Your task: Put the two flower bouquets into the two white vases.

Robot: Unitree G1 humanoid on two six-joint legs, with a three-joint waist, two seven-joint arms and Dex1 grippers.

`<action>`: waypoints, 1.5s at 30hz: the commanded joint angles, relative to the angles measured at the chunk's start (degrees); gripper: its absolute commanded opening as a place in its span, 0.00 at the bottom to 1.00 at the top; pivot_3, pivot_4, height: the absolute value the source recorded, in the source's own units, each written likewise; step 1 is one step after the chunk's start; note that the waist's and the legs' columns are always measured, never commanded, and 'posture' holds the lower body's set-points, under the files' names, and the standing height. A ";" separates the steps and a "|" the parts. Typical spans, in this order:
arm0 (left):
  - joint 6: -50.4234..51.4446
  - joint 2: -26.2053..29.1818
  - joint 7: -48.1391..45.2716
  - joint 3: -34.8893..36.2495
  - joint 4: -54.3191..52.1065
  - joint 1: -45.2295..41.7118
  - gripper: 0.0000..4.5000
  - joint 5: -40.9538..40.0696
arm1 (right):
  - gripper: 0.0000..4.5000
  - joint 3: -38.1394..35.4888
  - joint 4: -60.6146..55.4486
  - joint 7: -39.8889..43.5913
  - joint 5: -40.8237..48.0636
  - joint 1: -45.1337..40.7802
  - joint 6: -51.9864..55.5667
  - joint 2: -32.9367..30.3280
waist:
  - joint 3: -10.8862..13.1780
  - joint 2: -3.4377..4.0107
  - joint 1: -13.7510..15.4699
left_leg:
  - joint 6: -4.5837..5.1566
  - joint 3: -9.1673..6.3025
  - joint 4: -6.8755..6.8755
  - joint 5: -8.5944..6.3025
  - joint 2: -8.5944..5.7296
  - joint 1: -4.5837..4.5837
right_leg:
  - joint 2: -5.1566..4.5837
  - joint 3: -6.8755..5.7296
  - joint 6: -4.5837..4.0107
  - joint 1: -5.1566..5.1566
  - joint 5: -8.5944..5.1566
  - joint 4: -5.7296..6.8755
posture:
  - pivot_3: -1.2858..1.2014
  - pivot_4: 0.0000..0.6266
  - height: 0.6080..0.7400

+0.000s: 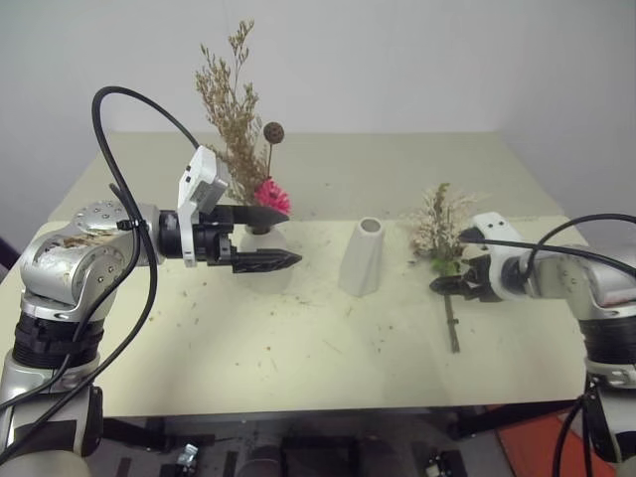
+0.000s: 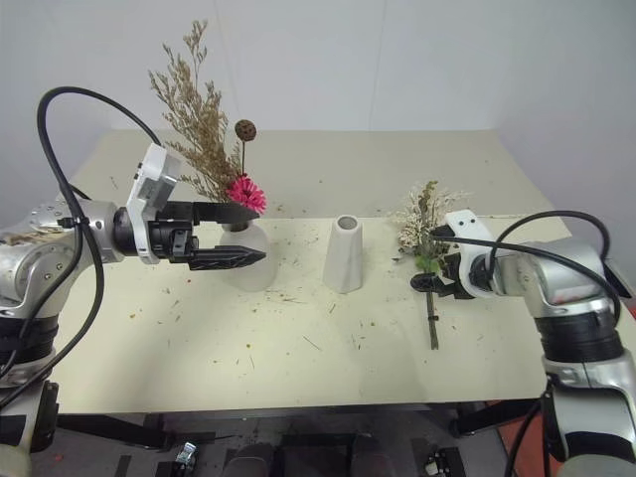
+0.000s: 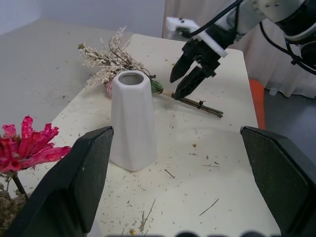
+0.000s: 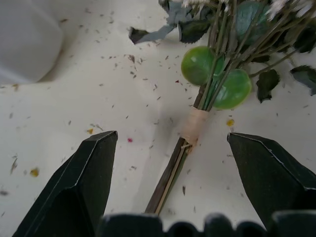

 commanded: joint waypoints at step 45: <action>-2.85 -1.48 0.50 1.73 1.29 -1.35 1.00 1.10 | 0.05 -19.60 -9.96 -9.72 2.17 -7.09 -53.94 30.74 | 0.06 0.10 -1.28 | 0.00 -0.08 -0.02 0.00 0.02 0.00 | 0.00 -0.03 -0.01 -0.07 0.04 0.16 | 0.52 0.24 1.00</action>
